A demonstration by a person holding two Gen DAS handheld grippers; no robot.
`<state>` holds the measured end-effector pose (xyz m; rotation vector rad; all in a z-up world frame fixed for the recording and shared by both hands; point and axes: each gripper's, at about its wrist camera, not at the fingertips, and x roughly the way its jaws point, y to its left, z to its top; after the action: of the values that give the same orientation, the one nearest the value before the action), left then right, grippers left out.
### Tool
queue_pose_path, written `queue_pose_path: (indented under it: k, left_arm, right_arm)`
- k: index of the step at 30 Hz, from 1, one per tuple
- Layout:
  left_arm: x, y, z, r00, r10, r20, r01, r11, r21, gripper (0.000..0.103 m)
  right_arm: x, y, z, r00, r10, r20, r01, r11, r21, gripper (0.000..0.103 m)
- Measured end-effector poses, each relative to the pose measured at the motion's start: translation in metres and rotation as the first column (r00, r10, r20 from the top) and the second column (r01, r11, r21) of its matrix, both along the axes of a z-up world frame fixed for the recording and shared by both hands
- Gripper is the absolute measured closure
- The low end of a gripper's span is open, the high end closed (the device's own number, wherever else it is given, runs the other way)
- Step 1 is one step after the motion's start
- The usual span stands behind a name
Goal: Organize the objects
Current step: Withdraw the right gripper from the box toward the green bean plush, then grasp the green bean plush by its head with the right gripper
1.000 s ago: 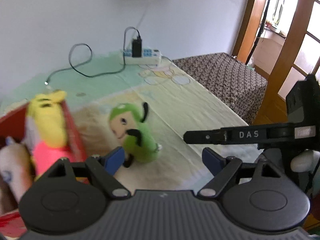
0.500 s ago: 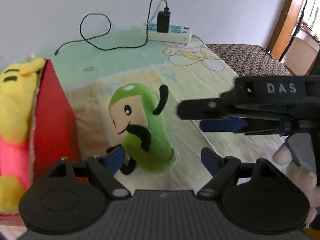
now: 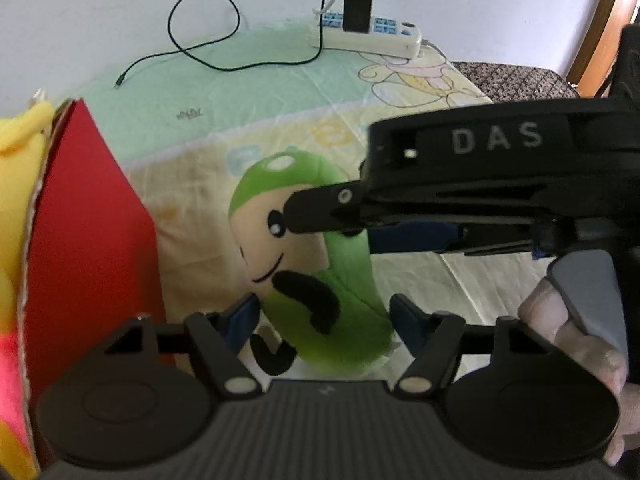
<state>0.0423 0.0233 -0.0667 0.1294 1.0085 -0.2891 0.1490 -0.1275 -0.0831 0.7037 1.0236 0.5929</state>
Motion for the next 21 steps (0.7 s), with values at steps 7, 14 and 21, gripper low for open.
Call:
queue_pose_path:
  k: [7, 14, 21]
  left_arm:
    - [0.002, -0.007, -0.003, 1.0, -0.027, -0.007, 0.027, 0.999, 0.035, 0.033]
    - [-0.021, -0.009, 0.008, 0.996, -0.086, -0.014, 0.086, 0.996, 0.019, 0.034]
    - [-0.067, -0.002, 0.02, 0.985, -0.165, -0.042, 0.165, 0.986, -0.007, 0.034]
  right_arm:
    - [0.004, -0.004, -0.013, 0.998, 0.006, -0.058, -0.003, 0.998, 0.055, 0.043]
    - [-0.015, -0.011, 0.004, 0.997, 0.058, -0.048, -0.056, 0.998, 0.037, 0.046]
    - [-0.052, -0.012, 0.02, 0.987, 0.154, -0.052, -0.155, 0.988, -0.004, 0.046]
